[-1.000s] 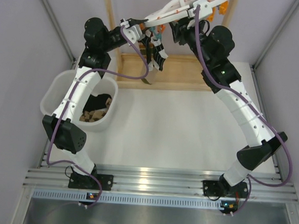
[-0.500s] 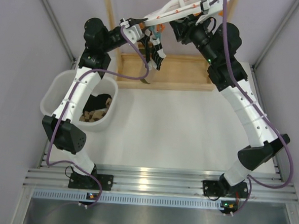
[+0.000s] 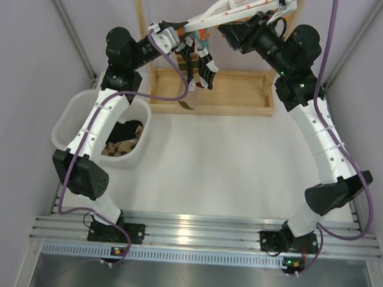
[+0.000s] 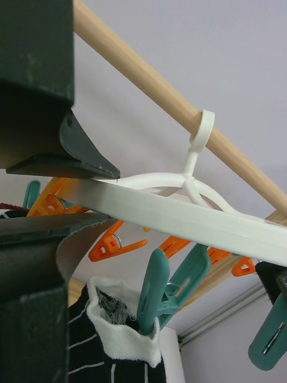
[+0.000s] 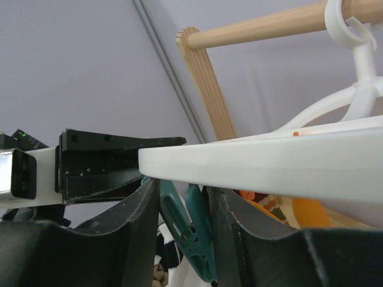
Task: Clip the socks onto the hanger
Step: Open the clamp at the hanger.
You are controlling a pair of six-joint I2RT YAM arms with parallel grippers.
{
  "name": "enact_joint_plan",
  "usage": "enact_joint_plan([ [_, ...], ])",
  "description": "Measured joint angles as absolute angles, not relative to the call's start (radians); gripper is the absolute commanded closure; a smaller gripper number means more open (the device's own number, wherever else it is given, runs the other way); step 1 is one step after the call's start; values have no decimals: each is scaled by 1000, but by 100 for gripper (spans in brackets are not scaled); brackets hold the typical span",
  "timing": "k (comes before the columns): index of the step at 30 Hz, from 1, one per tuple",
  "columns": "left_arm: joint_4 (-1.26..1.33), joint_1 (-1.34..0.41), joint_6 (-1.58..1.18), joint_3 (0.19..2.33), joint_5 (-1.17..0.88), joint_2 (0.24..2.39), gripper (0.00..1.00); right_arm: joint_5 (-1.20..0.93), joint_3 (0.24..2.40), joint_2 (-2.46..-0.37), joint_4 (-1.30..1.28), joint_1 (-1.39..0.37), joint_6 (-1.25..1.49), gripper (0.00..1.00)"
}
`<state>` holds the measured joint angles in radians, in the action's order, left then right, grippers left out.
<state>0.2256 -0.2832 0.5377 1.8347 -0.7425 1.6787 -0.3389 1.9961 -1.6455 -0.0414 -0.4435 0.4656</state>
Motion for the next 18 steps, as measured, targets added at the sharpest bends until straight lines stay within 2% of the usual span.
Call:
enact_joint_plan([
  [8,397,-286,215,1703,-678,1618,66,-418,1972,-1652,72,-429,609,100],
  [16,460,-303,-203,1564,-550,1484,42,-477,1916,-1636,191,-430,718,100],
  [18,452,-305,-266,1532,-521,1448,39,-466,1900,-1636,198,-428,730,100],
])
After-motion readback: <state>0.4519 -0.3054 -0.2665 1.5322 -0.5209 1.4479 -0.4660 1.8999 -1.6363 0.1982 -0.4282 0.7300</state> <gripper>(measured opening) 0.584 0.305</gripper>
